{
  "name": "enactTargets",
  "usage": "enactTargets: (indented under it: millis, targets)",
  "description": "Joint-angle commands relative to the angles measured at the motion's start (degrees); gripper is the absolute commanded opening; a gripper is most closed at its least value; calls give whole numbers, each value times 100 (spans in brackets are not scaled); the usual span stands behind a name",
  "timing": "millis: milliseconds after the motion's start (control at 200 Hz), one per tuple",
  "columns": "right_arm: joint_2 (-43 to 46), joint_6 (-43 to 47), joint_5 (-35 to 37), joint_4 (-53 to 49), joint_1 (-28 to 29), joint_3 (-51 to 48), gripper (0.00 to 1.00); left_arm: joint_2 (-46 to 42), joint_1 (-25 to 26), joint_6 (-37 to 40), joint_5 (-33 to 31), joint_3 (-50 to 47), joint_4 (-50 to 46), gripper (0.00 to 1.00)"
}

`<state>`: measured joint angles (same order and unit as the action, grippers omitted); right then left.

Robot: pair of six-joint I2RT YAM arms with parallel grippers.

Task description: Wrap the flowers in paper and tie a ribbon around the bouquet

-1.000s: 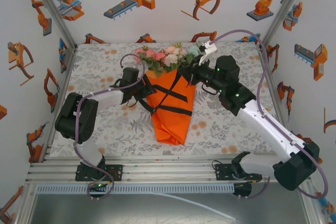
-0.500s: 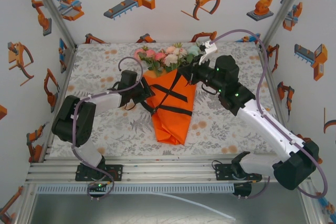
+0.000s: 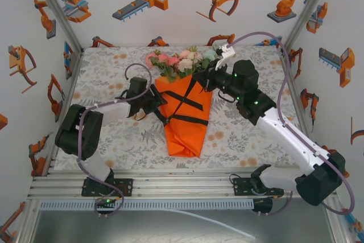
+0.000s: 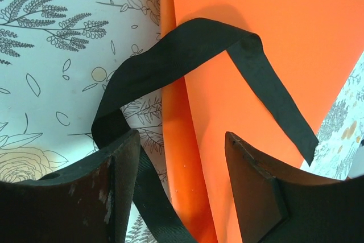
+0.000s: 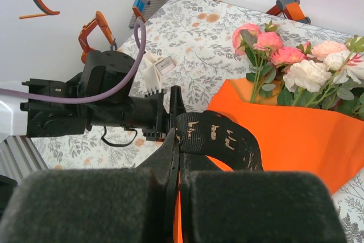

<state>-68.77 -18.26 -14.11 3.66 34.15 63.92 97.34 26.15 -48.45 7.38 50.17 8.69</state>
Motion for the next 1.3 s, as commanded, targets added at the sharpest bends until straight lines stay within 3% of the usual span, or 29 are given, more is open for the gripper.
enactTargets:
  millis: [0, 115, 230, 380, 721, 1292]
  targets:
    - [22, -76, 35, 169, -15, 66, 0, 143, 25, -204, 331, -75, 476, 54]
    - [-19, -148, 82, 171, -18, 105, 0, 316, 74, -381, 485, -50, 860, 41]
    - [3, -186, 340, 56, -16, 154, 0, 276, 58, -369, 317, -101, 900, 19]
    - [172, -291, 1511, -531, -95, 250, 0, 170, -137, -10, 195, -306, 864, 0]
    - [624, -618, 1578, -1075, -571, 49, 0, 155, -682, 274, 468, -737, 1240, 0]
    - [1173, 10, 2047, -1376, -863, 391, 0, 227, -743, 212, 348, -781, 1205, 0]
